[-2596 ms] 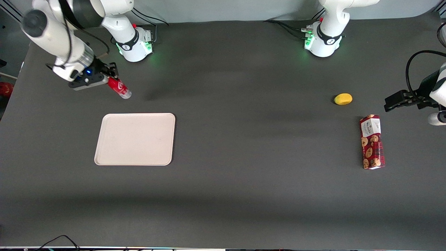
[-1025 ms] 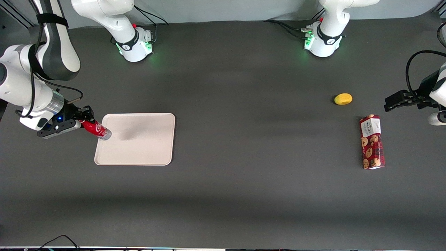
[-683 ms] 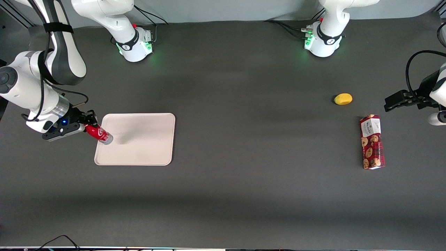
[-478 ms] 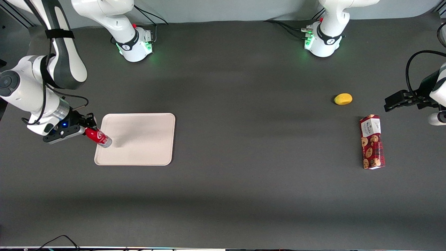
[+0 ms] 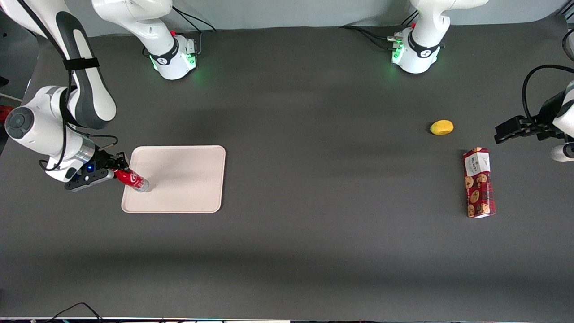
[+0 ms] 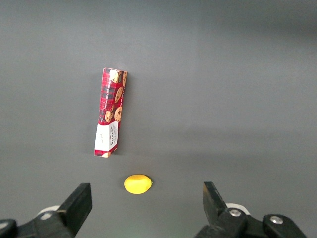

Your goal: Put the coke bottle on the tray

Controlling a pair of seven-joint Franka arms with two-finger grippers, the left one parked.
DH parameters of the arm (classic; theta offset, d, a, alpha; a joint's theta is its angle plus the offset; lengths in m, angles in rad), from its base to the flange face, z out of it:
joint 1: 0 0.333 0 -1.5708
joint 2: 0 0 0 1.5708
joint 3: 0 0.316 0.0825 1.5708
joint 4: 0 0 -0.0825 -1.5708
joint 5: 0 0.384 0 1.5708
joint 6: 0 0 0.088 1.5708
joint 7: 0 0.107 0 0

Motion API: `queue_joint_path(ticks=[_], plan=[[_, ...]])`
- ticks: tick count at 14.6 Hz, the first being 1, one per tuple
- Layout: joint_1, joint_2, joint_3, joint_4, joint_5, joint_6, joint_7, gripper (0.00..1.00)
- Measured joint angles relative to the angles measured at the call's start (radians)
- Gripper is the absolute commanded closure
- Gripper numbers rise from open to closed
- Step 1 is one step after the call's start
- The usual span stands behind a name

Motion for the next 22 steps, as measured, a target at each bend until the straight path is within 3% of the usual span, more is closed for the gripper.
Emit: queue_joint_path(ticks=[6,7,8,15,18,22], plan=[[-0.005,0.030,-0.004,0.004,0.002,0.007,-0.011,1.00],[-0.005,0.031,-0.007,0.005,0.002,0.007,-0.012,0.44],[-0.005,0.033,-0.008,0.007,0.002,0.007,-0.012,0.00],[-0.005,0.065,-0.010,0.127,0.002,-0.069,-0.019,0.00],[0.001,0.062,-0.002,0.316,0.003,-0.343,0.005,0.00],[0.006,0.001,0.071,0.525,0.003,-0.641,0.265,0.00]])
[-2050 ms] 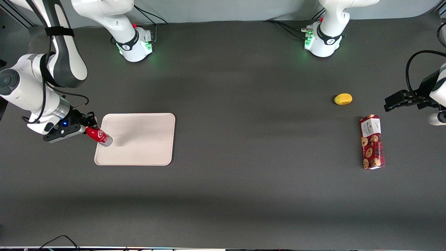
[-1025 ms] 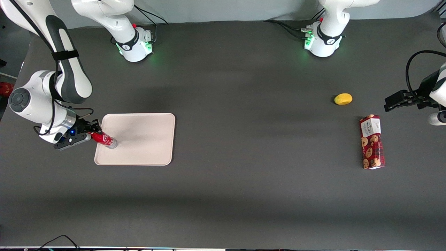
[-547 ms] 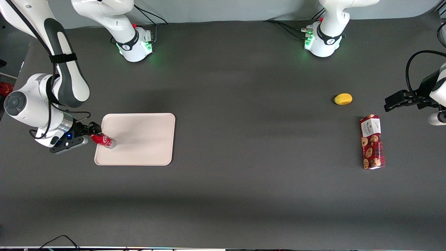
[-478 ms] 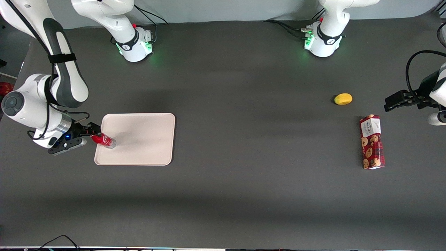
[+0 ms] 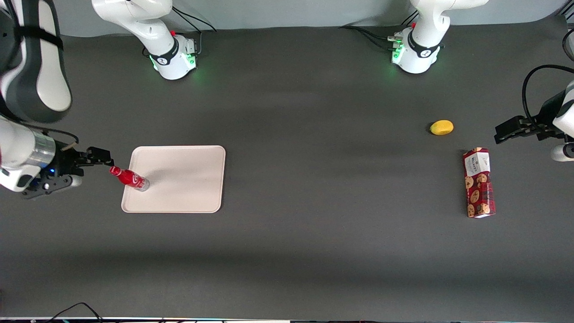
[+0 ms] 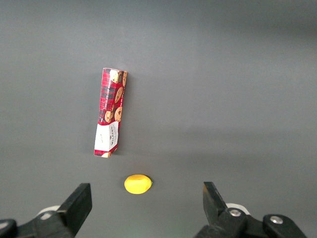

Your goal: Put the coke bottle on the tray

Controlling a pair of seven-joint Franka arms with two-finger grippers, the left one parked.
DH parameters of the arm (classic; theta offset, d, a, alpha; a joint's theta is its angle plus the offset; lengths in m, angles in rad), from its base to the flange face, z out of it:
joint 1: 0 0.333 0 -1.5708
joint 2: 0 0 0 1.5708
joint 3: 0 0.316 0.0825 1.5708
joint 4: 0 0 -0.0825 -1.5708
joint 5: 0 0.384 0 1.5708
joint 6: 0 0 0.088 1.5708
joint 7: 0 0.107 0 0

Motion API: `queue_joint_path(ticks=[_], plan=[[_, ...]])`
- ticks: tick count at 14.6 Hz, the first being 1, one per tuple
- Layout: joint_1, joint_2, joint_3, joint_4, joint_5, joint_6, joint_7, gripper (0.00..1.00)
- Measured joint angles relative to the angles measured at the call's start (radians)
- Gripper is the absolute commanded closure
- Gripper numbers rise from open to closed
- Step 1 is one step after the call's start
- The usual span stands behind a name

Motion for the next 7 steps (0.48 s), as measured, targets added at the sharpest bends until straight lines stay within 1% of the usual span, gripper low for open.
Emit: queue_joint_path(ticks=[2,3,5,7], plan=[[0.002,-0.081,0.064,0.027,0.000,-0.091,0.184,0.00],[0.005,-0.130,0.089,0.026,-0.001,-0.133,0.241,0.00],[0.008,-0.226,0.114,-0.005,-0.002,-0.184,0.303,0.00],[0.006,-0.321,0.115,-0.093,-0.035,-0.183,0.334,0.00]])
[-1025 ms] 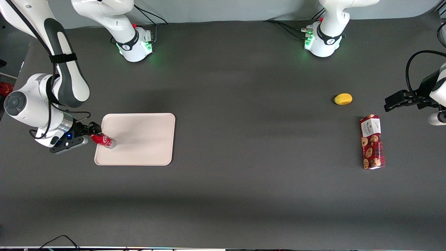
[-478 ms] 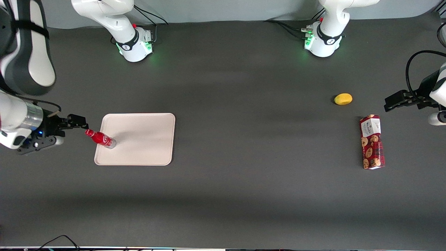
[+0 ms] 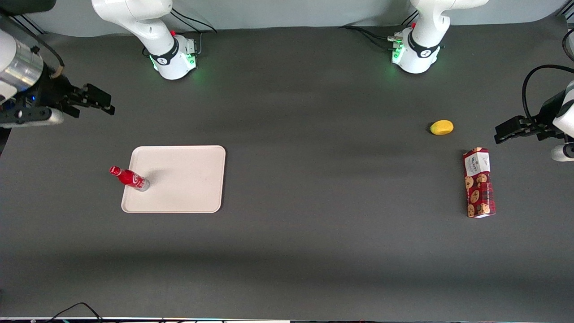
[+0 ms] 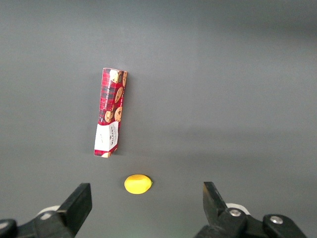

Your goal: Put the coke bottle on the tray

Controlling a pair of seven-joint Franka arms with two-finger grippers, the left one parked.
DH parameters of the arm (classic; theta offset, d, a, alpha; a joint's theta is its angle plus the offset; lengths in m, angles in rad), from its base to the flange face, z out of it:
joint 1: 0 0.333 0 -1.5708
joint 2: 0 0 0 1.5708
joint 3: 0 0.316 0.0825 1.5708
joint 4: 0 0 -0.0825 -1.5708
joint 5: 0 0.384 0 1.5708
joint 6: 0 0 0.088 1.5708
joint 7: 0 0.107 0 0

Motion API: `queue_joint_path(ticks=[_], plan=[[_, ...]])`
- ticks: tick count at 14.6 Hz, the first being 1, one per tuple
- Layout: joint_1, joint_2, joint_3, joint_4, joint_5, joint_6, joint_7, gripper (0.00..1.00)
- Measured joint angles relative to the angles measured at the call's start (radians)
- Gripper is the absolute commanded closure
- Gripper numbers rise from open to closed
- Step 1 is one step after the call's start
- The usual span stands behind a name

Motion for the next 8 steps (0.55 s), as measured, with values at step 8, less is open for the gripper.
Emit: queue_joint_path(ticks=[8], plan=[[-0.011,0.051,-0.103,-0.040,-0.049,0.151,0.004,0.00]])
